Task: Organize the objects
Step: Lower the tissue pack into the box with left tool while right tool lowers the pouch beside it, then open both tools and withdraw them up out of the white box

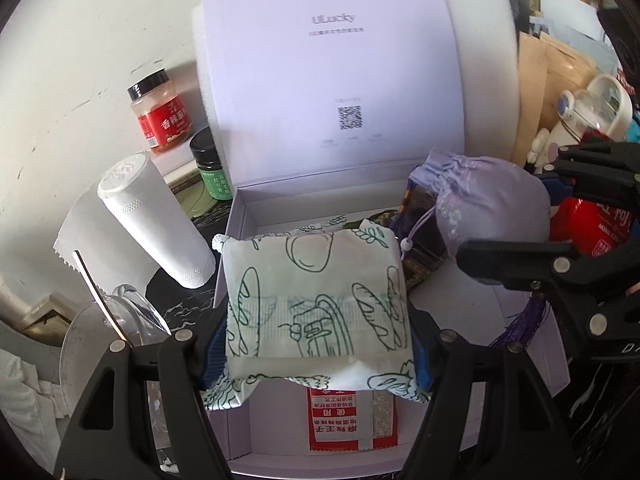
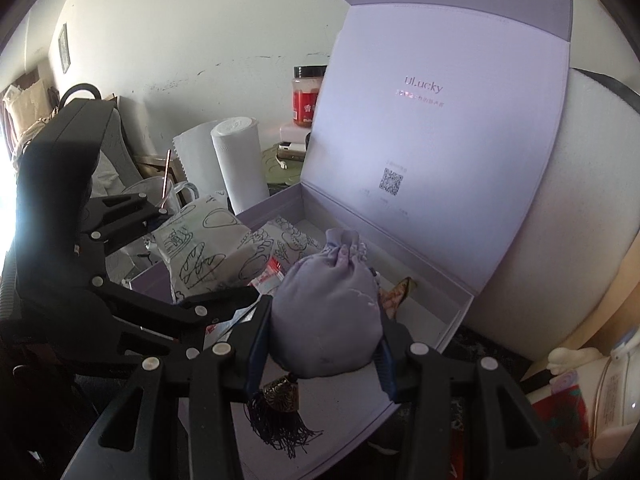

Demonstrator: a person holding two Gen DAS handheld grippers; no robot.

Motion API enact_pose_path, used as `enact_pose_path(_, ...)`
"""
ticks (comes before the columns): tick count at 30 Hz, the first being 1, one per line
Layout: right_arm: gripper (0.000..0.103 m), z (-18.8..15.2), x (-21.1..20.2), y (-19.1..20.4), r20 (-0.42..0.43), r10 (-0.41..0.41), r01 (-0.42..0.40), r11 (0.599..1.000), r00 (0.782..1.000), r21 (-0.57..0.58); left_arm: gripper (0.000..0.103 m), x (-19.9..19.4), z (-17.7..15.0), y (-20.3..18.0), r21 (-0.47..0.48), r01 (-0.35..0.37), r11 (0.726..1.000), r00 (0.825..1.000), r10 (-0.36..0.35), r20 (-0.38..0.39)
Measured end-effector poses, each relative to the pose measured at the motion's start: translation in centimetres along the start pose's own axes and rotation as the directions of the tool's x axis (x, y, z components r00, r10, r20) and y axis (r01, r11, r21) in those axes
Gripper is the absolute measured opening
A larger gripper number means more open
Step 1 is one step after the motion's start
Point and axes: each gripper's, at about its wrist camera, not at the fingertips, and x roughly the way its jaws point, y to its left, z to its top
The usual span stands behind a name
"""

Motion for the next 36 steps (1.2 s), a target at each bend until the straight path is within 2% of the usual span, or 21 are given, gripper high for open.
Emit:
enact_pose_path(8,0.046,-0.8,-0.1,-0.2,-0.044,-0.002,0.003,1.000,0.999,0.007,0.069,0.0,-0.7,-2.1,0.056,0.038,0.998,0.999,-0.037,-0.019)
enact_pose_path(22,0.048,-1.8,1.6,0.1,-0.116,0.021,-0.019,1.000,0.993,0.014,0.069,1.9,-2.0,-2.7,0.052,0.045,0.998,0.996,-0.041,-0.074)
enact_pose_path(36,0.048,-2.4,2.3,0.2,-0.163,-0.013,0.015,1.000,0.986,0.010,0.073,2.2,-3.0,-2.5,0.025,0.029,0.999,0.994,-0.027,-0.105)
